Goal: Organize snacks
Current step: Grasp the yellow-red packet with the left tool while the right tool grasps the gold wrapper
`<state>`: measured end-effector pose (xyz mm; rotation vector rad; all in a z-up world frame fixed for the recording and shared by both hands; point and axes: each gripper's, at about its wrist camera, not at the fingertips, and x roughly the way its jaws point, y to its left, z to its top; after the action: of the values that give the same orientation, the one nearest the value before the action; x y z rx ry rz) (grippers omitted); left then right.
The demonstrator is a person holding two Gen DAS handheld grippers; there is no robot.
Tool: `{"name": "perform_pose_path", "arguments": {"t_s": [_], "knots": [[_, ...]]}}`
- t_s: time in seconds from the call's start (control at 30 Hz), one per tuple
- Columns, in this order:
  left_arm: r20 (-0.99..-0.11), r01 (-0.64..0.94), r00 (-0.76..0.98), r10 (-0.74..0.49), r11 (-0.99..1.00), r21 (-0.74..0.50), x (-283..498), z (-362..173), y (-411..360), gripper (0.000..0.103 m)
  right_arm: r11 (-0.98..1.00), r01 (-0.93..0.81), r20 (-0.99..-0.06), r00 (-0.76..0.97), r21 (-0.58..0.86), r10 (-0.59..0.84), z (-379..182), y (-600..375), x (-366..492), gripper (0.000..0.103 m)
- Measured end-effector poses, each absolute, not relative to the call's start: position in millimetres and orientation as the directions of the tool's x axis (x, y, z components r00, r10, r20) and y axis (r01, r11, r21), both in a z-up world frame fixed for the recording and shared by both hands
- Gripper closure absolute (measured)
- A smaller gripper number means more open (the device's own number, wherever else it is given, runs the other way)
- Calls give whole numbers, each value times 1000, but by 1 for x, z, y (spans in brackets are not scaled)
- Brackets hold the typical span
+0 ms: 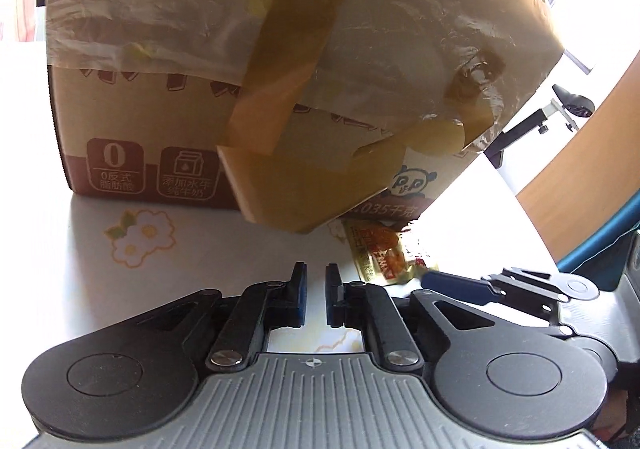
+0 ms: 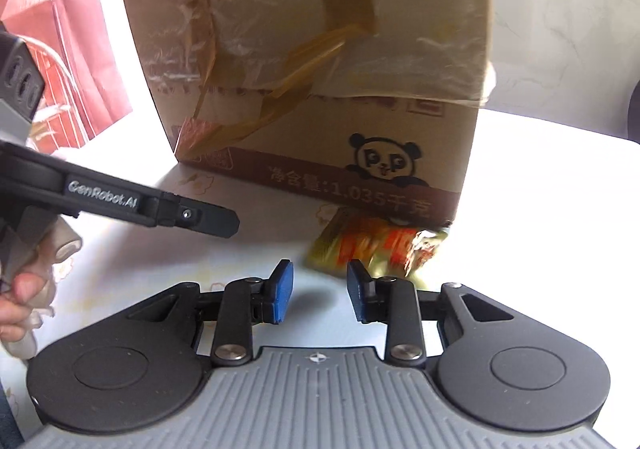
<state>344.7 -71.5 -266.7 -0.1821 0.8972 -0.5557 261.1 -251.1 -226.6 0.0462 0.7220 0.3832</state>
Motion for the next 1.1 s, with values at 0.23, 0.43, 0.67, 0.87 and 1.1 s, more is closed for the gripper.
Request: {"name": "perform_pose_path", "arguments": {"t_s": [0.23, 0.43, 0.67, 0.87, 1.1], "knots": [[-695, 415, 481, -534, 837, -357, 351, -266, -89, 79, 949, -278, -639, 706, 147, 305, -219, -281, 259, 70], [-701, 425, 457, -548, 827, -369, 358, -270, -97, 70, 961, -190, -669, 691, 199, 275, -234, -290, 293, 54], [-707, 461, 428, -563, 809, -365, 360, -278, -110, 72, 955, -238, -676, 676, 175, 292, -235, -274, 300, 50], [-701, 456, 428, -570, 806, -378, 361, -281, -114, 78, 943, -228, -659, 675, 244, 333, -236, -278, 296, 58], [-698, 448, 429, -574, 806, -387, 356, -288, -112, 78, 911, -224, -633, 661, 346, 403, -237, -281, 295, 71]]}}
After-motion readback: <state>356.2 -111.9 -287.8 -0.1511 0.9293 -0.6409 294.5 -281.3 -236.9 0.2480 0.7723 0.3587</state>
